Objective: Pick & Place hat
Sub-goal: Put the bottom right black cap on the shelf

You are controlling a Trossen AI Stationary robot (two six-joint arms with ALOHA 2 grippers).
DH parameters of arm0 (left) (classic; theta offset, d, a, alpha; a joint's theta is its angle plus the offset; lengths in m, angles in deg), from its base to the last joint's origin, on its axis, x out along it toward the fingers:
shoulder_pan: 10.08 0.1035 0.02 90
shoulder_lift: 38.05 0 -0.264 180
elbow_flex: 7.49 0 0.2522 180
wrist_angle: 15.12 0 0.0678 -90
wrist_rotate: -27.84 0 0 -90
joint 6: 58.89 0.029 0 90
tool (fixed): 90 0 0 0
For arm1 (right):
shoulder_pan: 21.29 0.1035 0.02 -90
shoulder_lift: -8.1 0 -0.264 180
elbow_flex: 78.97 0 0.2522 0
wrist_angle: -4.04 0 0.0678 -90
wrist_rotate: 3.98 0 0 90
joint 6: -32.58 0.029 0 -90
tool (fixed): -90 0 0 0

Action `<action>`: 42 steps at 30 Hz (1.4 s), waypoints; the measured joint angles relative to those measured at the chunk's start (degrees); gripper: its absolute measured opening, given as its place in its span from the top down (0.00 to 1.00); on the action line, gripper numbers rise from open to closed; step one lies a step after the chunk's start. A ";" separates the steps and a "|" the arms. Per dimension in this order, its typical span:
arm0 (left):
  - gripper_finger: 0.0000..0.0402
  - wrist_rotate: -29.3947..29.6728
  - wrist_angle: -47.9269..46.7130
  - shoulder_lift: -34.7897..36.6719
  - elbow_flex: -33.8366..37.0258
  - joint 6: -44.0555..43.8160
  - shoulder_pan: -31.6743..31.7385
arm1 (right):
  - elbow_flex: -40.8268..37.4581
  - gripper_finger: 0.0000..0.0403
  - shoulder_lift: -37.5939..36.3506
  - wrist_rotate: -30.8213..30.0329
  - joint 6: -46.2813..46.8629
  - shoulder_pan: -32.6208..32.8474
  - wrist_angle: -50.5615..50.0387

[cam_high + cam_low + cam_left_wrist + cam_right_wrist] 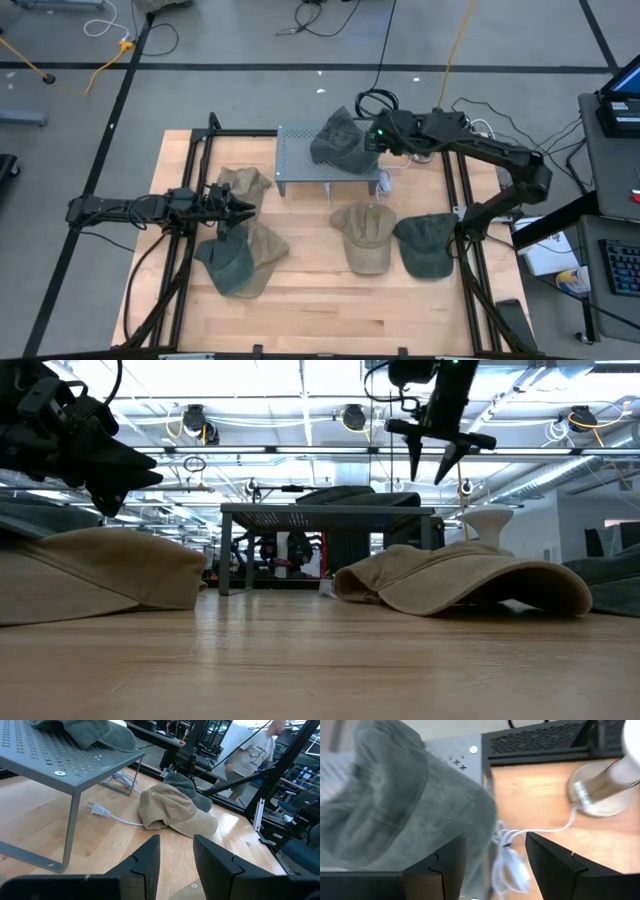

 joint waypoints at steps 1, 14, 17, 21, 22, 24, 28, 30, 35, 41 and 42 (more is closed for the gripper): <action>0.70 -0.02 0.02 -0.01 0.02 0.00 0.00 | -1.58 0.50 -0.99 -0.01 1.33 0.18 2.04; 0.70 -0.02 0.01 0.01 0.01 0.00 0.00 | -14.77 0.50 -4.89 4.69 9.81 0.71 21.63; 0.70 0.00 0.02 -0.01 0.02 0.00 0.02 | -15.00 0.50 -4.88 4.68 10.30 1.07 20.71; 0.70 -0.02 0.02 -0.01 0.02 0.00 0.02 | -15.00 0.50 -4.94 4.71 12.19 1.48 21.05; 0.70 -0.02 0.02 0.01 0.02 0.00 -0.01 | -15.00 0.50 -4.94 4.73 12.26 1.49 21.39; 0.70 -0.02 0.02 -0.01 0.00 0.00 0.01 | -15.00 0.50 -4.94 4.71 12.66 1.52 21.64; 0.70 -0.02 0.00 0.01 0.00 0.00 0.02 | -15.00 0.50 -4.94 4.49 14.18 1.46 22.77; 0.70 -0.02 0.02 -0.02 0.02 0.00 0.01 | -15.00 0.50 -4.94 4.25 14.63 1.46 23.67; 0.70 -0.02 0.00 0.00 0.02 0.00 0.01 | -15.00 0.56 -4.91 1.27 14.67 1.03 24.17; 0.70 -0.02 0.02 -0.01 0.02 0.00 -0.01 | -16.54 0.67 -4.92 -0.15 11.56 -0.35 24.18; 0.70 -0.02 -0.01 -0.01 0.02 0.00 0.01 | -17.07 0.69 -4.91 -0.04 11.58 -0.57 24.19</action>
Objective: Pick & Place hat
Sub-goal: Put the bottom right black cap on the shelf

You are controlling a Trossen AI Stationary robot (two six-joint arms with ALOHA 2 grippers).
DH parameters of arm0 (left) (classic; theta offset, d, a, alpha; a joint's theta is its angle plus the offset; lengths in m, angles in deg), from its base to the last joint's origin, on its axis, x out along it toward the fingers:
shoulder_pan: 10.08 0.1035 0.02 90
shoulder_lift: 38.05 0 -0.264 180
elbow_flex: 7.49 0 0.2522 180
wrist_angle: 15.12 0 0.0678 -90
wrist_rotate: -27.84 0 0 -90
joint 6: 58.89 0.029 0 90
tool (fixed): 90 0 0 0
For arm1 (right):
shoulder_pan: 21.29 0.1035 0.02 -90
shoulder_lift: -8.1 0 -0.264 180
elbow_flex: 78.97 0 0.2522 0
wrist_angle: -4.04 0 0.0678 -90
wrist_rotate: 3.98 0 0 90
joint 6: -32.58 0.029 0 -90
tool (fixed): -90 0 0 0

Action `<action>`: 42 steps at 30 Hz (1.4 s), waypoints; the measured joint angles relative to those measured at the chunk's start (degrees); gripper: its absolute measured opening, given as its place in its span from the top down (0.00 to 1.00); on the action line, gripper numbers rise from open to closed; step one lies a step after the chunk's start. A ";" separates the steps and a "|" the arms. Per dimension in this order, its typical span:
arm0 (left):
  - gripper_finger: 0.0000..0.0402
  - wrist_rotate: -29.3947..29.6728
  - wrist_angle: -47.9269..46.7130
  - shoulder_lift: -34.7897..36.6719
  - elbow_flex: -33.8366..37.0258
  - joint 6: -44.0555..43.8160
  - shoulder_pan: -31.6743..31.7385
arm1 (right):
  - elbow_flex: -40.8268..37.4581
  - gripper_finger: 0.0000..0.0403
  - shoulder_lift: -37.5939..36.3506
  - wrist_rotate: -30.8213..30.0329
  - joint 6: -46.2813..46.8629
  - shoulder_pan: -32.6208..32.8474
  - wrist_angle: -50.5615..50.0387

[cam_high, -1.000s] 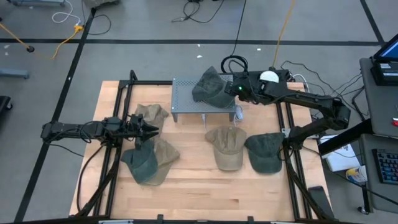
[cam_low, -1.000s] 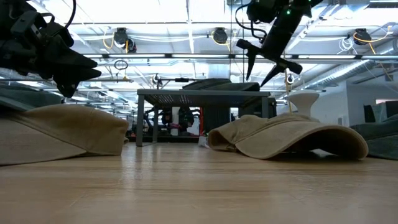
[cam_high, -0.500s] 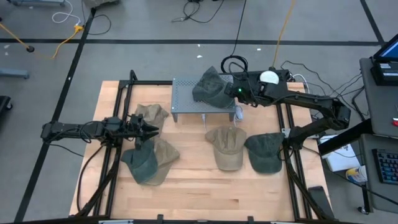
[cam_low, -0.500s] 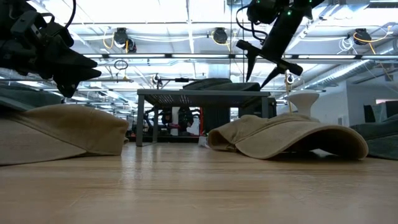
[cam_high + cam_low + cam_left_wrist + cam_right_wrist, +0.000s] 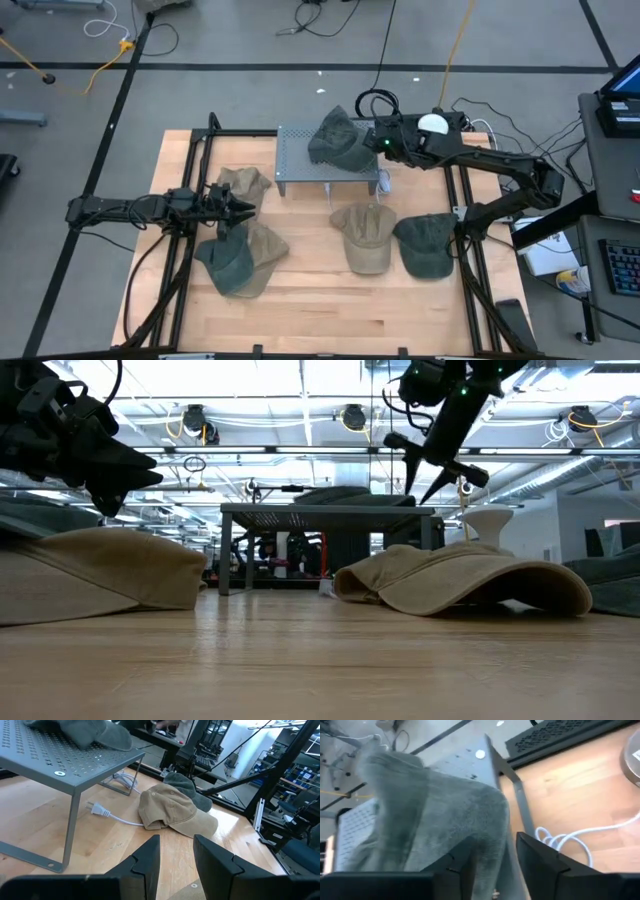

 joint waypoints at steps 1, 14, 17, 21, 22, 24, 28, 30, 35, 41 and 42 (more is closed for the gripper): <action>0.70 0.00 0.02 0.00 0.01 -0.01 0.01 | -0.50 0.71 -0.01 0.57 0.04 -0.28 0.07; 0.70 0.00 0.01 -0.01 -0.01 -0.01 0.00 | -1.58 0.79 -4.90 -1.49 -2.85 1.39 -1.78; 0.70 0.00 0.00 0.01 -0.01 0.00 0.00 | -1.58 0.77 -5.49 -0.66 -6.48 1.46 -1.88; 0.70 0.00 0.01 -0.01 -0.01 -0.01 -0.02 | -1.58 0.74 -5.60 0.05 -9.65 1.44 -1.88; 0.70 0.00 0.02 0.00 0.00 -0.01 0.00 | -1.58 0.73 -5.58 0.03 -10.51 1.44 -1.90; 0.70 0.00 0.00 0.01 0.01 0.00 0.01 | -1.58 0.72 -5.60 0.04 -13.28 1.44 -1.88; 0.70 0.00 0.01 0.00 -0.02 0.00 0.00 | -1.58 0.66 -5.60 0.02 -21.88 1.39 -2.03; 0.70 0.00 0.02 0.01 -0.01 0.00 0.00 | -1.58 0.63 -5.60 -0.04 -26.52 1.37 -2.16; 0.70 0.00 0.00 -0.01 0.01 0.00 -0.02 | -1.51 0.57 -6.57 0.17 -34.65 1.40 -5.02; 0.70 0.00 0.02 0.00 0.01 0.00 -0.01 | -1.27 0.58 -7.39 -1.51 -25.78 4.08 -19.12; 0.70 0.02 0.02 -0.01 -0.02 0.00 0.01 | -1.27 0.58 -7.75 -2.30 -23.85 4.46 -21.71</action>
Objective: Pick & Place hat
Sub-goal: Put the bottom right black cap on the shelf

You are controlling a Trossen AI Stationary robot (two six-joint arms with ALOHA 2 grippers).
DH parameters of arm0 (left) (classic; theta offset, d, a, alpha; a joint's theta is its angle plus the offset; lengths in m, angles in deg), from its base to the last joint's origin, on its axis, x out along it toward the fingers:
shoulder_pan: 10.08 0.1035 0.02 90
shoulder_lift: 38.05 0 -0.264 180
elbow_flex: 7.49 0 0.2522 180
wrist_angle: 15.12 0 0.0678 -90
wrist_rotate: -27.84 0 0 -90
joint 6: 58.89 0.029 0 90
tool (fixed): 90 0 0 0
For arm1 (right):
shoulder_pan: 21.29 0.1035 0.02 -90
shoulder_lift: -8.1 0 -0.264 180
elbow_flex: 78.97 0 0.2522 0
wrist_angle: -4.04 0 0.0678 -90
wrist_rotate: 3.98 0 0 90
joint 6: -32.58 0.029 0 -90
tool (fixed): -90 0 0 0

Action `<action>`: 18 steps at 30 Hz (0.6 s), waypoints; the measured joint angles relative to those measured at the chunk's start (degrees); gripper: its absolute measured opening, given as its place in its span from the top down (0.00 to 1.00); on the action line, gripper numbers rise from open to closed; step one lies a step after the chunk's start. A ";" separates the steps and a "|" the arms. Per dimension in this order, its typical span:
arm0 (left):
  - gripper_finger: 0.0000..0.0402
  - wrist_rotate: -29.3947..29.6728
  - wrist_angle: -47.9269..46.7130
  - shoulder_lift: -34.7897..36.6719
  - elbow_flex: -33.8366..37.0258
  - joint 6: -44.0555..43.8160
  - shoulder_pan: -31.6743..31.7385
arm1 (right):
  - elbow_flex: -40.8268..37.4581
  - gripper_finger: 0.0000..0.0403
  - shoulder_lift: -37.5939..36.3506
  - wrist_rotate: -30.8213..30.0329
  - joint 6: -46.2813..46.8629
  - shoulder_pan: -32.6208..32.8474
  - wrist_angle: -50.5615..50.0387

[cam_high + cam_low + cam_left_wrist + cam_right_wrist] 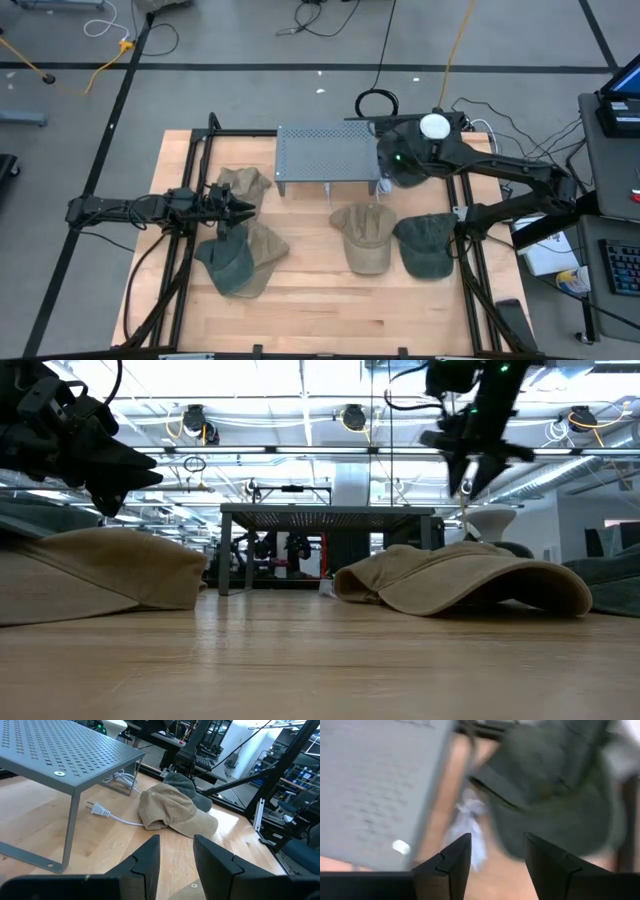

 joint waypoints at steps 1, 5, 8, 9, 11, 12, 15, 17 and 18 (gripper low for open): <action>0.70 -0.02 0.00 0.02 0.02 0.00 0.00 | 0.00 0.59 -0.46 -1.26 2.09 0.45 -2.35; 0.70 -0.01 0.00 0.02 0.01 0.00 -0.01 | -1.63 0.59 -3.12 -6.19 9.20 0.93 -8.13; 0.70 -0.02 0.00 0.02 0.02 0.00 0.00 | -3.62 0.58 -5.22 -6.70 10.58 0.69 -7.80; 0.70 -0.02 -0.01 0.02 0.01 0.00 -0.01 | -4.51 0.57 -5.82 -6.70 10.78 0.53 -7.51; 0.70 -0.02 0.03 0.00 0.00 0.00 -0.02 | -6.64 0.55 -7.18 -6.68 10.84 0.42 -6.94; 0.70 -0.02 0.01 0.00 0.02 0.00 0.00 | -7.70 0.53 -7.82 -6.70 11.13 0.37 -6.65; 0.70 -0.02 0.00 0.01 0.01 0.00 -0.01 | -11.73 0.51 -10.02 -6.68 13.42 -0.40 -6.35; 0.70 -0.02 0.00 0.01 0.02 -0.02 -0.01 | -14.66 0.50 -11.46 -6.82 13.82 -0.97 -5.56; 0.70 -0.02 0.03 0.02 0.02 0.00 -0.02 | -16.01 0.50 -12.08 -7.16 13.55 -1.31 -5.00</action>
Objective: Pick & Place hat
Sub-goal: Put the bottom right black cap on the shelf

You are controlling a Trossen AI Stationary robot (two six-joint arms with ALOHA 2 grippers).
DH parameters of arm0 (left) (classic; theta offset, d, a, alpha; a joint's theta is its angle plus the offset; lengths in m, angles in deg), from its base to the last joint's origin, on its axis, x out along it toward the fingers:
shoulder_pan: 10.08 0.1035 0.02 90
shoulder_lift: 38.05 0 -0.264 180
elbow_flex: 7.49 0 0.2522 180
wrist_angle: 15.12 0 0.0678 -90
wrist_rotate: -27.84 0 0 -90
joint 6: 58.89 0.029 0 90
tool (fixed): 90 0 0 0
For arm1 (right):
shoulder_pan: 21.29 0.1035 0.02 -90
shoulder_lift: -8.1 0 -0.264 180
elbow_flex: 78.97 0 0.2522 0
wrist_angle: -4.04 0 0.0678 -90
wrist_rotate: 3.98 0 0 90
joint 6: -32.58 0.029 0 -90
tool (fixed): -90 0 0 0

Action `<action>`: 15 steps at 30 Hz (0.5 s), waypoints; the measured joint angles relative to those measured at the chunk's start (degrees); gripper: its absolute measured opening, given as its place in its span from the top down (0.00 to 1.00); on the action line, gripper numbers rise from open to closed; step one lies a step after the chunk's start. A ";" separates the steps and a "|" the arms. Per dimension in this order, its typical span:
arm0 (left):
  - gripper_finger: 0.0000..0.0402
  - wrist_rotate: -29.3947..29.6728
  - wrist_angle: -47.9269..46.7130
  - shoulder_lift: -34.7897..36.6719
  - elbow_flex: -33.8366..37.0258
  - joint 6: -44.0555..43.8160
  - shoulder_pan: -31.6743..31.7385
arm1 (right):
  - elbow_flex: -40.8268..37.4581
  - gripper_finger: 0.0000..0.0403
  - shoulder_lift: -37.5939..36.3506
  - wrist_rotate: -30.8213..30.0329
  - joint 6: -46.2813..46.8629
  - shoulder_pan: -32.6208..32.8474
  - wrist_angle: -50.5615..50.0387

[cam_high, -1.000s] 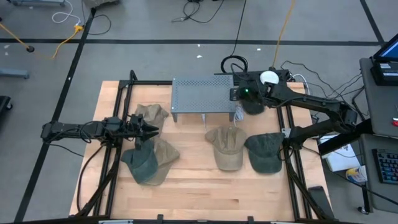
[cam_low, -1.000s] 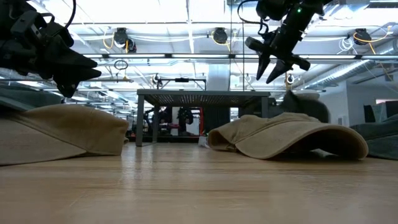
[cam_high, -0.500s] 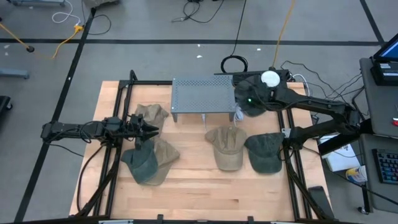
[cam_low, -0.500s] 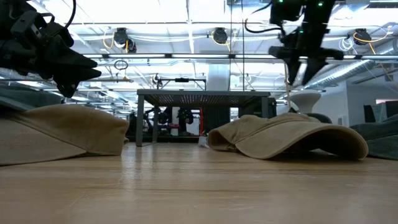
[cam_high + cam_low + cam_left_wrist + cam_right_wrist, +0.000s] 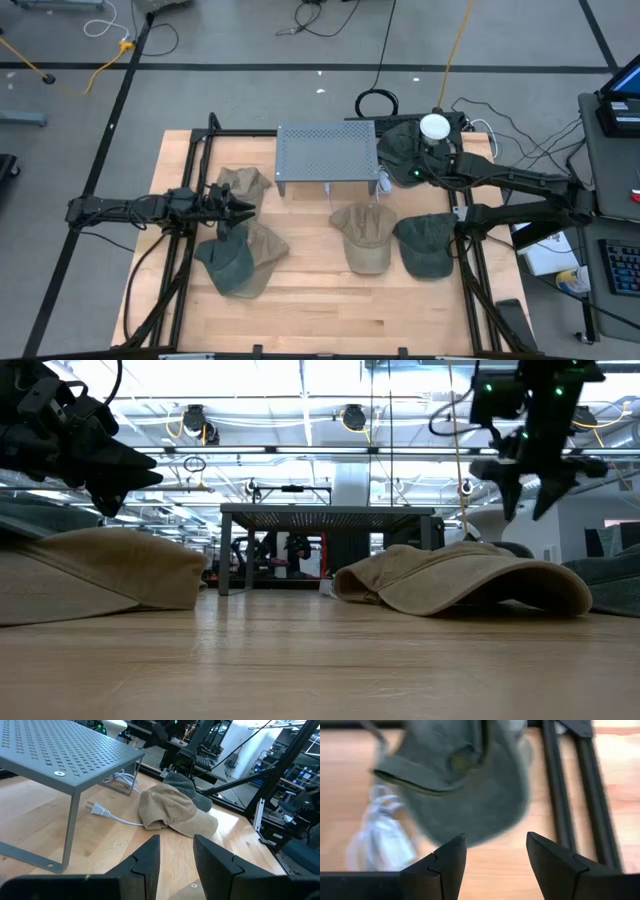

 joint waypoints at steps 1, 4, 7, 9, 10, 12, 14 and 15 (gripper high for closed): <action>0.70 0.00 -0.02 -0.02 0.00 0.00 0.02 | -1.43 0.49 -0.59 -0.91 -0.58 -0.39 0.82; 0.70 0.00 -0.02 -0.01 -0.01 0.00 0.01 | -4.61 0.50 -1.99 -3.18 -3.68 -1.93 4.46; 0.70 0.00 -0.02 -0.02 0.00 -0.01 0.01 | -6.56 0.50 -2.58 -3.91 -7.55 -4.16 7.63; 0.70 0.00 -0.02 0.00 -0.02 0.00 0.00 | -7.47 0.51 -2.60 -4.09 -7.68 -5.49 7.67; 0.70 0.00 -0.02 0.00 -0.02 0.00 0.00 | -8.02 0.51 -2.60 -4.07 -7.80 -6.09 7.93; 0.70 0.02 -0.02 0.00 0.00 0.00 0.00 | -9.32 0.51 -2.60 -3.99 -9.58 -7.26 10.40; 0.70 0.00 -0.02 -0.01 -0.01 0.00 0.00 | -10.83 0.51 -2.60 -2.87 -11.31 -8.23 13.98; 0.70 0.00 -0.02 -0.01 0.00 0.00 0.00 | -11.70 0.51 -2.57 -2.43 -11.92 -8.68 15.33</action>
